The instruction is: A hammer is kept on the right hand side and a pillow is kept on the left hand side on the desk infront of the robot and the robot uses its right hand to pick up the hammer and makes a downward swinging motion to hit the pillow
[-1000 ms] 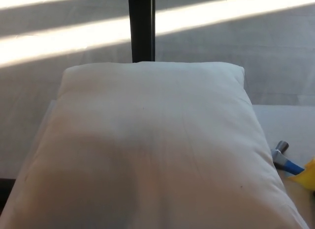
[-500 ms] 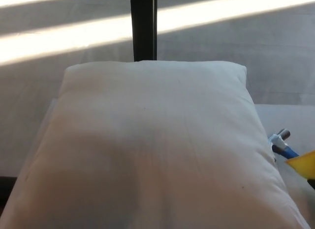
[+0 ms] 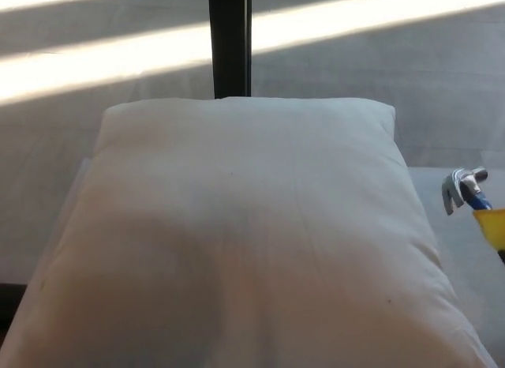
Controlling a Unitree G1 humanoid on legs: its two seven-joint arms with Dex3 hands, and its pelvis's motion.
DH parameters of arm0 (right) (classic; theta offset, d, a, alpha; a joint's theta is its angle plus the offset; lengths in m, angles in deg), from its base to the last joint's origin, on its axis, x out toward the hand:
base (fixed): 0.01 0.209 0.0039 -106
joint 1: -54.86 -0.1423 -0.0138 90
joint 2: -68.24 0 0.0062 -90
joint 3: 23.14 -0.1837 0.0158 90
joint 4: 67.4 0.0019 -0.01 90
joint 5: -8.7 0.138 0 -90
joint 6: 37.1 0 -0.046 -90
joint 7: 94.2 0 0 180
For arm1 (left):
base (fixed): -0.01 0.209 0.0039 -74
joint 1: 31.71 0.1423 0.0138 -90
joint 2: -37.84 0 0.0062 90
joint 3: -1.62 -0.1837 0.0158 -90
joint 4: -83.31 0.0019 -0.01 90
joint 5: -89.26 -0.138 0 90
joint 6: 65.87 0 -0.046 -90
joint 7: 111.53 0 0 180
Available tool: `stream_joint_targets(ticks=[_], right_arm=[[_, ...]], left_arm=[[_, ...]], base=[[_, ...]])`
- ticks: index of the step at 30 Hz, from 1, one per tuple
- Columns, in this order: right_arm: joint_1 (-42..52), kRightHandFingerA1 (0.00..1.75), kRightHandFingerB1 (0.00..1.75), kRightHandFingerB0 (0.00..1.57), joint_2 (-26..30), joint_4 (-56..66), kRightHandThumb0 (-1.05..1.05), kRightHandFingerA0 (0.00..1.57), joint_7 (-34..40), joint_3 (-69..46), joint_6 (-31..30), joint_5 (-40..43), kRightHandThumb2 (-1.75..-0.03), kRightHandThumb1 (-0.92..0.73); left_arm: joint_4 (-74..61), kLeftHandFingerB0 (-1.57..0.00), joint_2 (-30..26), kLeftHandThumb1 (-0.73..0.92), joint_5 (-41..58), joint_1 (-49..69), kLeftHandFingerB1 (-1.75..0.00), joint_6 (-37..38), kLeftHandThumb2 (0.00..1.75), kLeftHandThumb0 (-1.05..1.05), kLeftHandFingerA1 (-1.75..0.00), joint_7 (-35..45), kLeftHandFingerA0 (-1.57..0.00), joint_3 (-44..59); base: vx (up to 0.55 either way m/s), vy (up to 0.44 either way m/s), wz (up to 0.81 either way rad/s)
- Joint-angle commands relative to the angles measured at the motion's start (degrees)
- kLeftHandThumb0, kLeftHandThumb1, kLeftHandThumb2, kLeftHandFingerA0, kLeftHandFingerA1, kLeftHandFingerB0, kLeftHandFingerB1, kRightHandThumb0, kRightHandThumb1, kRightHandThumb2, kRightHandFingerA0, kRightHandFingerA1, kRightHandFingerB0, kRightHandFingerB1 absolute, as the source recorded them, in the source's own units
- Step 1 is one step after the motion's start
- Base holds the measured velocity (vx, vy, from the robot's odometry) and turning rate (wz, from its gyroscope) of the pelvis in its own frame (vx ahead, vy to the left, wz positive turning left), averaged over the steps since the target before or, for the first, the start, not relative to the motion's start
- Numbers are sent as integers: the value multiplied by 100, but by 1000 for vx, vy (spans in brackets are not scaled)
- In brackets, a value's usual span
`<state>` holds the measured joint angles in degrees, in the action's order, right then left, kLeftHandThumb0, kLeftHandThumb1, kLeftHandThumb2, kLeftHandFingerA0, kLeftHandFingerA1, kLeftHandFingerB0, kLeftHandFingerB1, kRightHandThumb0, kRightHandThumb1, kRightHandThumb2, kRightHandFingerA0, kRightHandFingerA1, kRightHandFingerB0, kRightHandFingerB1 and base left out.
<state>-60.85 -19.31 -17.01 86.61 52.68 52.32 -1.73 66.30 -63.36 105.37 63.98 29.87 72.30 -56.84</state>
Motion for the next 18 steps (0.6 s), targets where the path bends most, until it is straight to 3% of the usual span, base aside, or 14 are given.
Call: stream_joint_targets(ticks=[1, 3, 4, 6, 8, 10, 11, 12, 13, 16, 18], right_arm=[[-996, 175, 173, 75, -202, 860, -17, 104, -481, -1412, -1053, 2341, -130, -50], [-1272, 175, 163, 82, -285, 1084, -23, 103, -463, -1495, -1591, 2526, -119, -56], [-1332, 175, 174, 74, -299, 1130, -24, 104, -563, -1511, -1734, 2606, -119, -58], [-1405, 175, 174, 74, -342, 1288, -25, 104, -617, -1519, -1999, 2672, -116, -59], [-1721, 175, 175, 69, -323, 1556, -30, 102, -924, -1568, -3039, 3072, -96, -75], [-1892, 175, 175, 66, -279, 1649, -34, 105, -1175, -1526, -3537, 3217, -91, -71], [-1971, 175, 175, 66, -254, 1670, -34, 105, -1282, -1502, -3736, 3258, -91, -71], [-2339, 175, 151, 78, -147, 1723, -34, 105, -1435, -1410, -4645, 3393, -109, -61], [-2399, 175, 162, 72, -121, 1707, -33, 104, -1521, -1373, -4744, 3419, -115, -60], [-2949, 175, 164, 76, -169, 1611, -31, 105, -1586, -1150, -5443, 3378, -120, -59], [-3137, 175, 174, 64, -333, 1541, -32, 105, -1772, -945, -5467, 3390, -122, -57]], left_arm=[[87, -68, -64, 69, 52, 153, -49, 173, 61, -66, -59, 122, -72, 63], [115, -70, -49, 69, 60, 165, -48, 176, 61, -67, -59, 144, -73, 74], [110, -68, -40, 70, 36, 194, -48, 196, 61, -68, -59, 163, -72, 50], [95, -65, -18, 70, 105, 255, -49, 231, 61, -68, -62, 344, -68, 101], [80, -69, -24, 68, 155, 249, -49, 142, 61, -68, -58, 229, -71, 155], [86, -69, -36, 69, 139, 242, -48, 144, 61, -67, -60, 210, -73, 148], [93, -69, -39, 69, 135, 237, -48, 150, 61, -67, -60, 208, -73, 149], [104, -67, -54, 69, 111, 224, -48, 154, 61, -68, -59, 202, -72, 133], [104, -67, -57, 69, 106, 225, -48, 152, 61, -68, -59, 202, -72, 130], [106, -69, -56, 70, 59, 261, -50, 230, 61, -69, -63, 227, -73, 93], [122, -68, -46, 69, 100, 266, -50, 207, 61, -68, -64, 219, -74, 138]], base=[[0, 0, 0], [0, 0, 0], [0, 0, 0], [0, 0, 0], [0, 0, 0], [0, 0, 0], [0, 0, 0], [0, 0, 0], [0, 0, 0], [0, 0, 0], [0, 0, 0]])
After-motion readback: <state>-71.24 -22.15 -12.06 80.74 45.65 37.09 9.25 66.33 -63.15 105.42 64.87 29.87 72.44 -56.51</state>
